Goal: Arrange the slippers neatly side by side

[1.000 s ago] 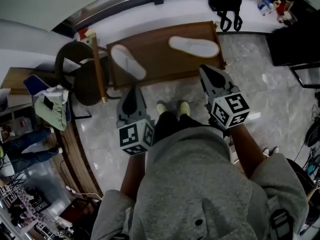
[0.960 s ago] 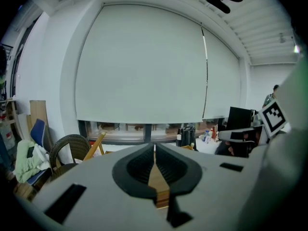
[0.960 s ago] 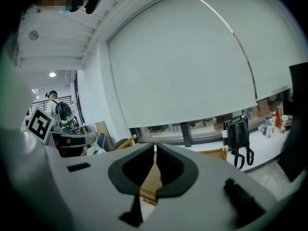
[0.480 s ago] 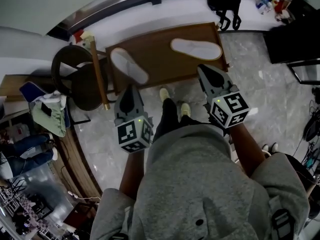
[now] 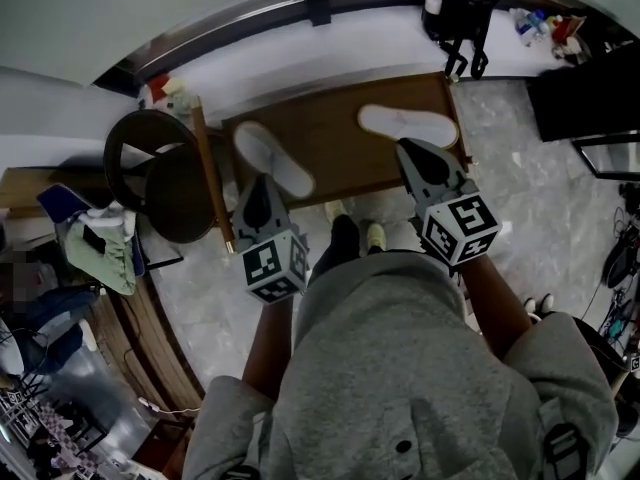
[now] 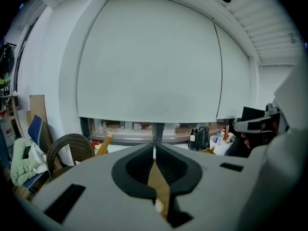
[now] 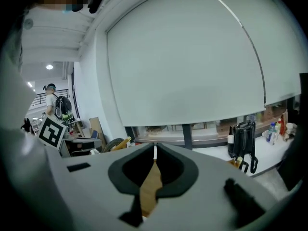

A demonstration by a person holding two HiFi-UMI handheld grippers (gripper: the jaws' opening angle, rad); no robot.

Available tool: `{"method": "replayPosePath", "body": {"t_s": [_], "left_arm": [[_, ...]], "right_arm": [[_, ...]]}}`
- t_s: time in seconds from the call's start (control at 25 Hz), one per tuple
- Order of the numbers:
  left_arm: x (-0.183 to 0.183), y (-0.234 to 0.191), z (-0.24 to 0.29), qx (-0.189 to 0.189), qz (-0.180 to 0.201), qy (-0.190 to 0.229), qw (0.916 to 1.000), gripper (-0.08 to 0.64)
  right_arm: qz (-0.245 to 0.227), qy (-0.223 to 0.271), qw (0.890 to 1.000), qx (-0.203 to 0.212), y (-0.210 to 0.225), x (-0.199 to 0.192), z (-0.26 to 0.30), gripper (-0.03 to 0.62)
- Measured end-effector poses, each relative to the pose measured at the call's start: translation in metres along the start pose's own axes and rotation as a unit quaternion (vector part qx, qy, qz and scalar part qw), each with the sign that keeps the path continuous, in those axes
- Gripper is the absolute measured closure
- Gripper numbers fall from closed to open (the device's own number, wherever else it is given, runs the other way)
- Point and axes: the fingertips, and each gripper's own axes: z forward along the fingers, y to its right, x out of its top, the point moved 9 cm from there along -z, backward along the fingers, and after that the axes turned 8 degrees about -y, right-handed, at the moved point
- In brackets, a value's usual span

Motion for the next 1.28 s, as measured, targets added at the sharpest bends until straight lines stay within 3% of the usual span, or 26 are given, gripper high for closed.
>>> {"method": "replayPosePath", "body": {"t_s": [0.24,0.4,0.44,0.52,0.56,0.88,1.28], "left_arm": [[-0.020,-0.024,0.048,-0.012,0.010,-0.048,0.9987,0.535],[-0.039,-0.038,0.076,-0.001,0.019,-0.082,0.9964,0.534],[-0.044,-0.041,0.083,-0.002,0.022,-0.091,0.9956,0.525],[-0.052,-0.048,0.096,-0.009,0.021,-0.111,0.9935,0.418],[-0.056,-0.050,0.103,-0.011,0.019,-0.119,0.9926,0.398],[-0.085,-0.060,0.143,-0.009,0.012,-0.170,0.9853,0.358],[-0.106,-0.062,0.180,0.037,-0.017,-0.195,0.9800,0.349]], "right_arm": [[0.011,-0.017,1.000,-0.005,-0.003,0.006,0.026,0.560],[0.015,-0.029,0.999,-0.013,-0.004,0.006,0.038,0.558],[0.016,-0.031,0.999,-0.016,-0.004,0.007,0.040,0.558],[0.018,-0.033,0.999,-0.021,-0.004,0.008,0.045,0.558],[0.019,-0.034,0.999,-0.023,-0.003,0.009,0.048,0.558],[0.019,-0.054,0.998,-0.035,-0.005,0.007,0.061,0.558],[0.003,-0.074,0.996,-0.047,-0.011,0.003,0.066,0.558]]}}
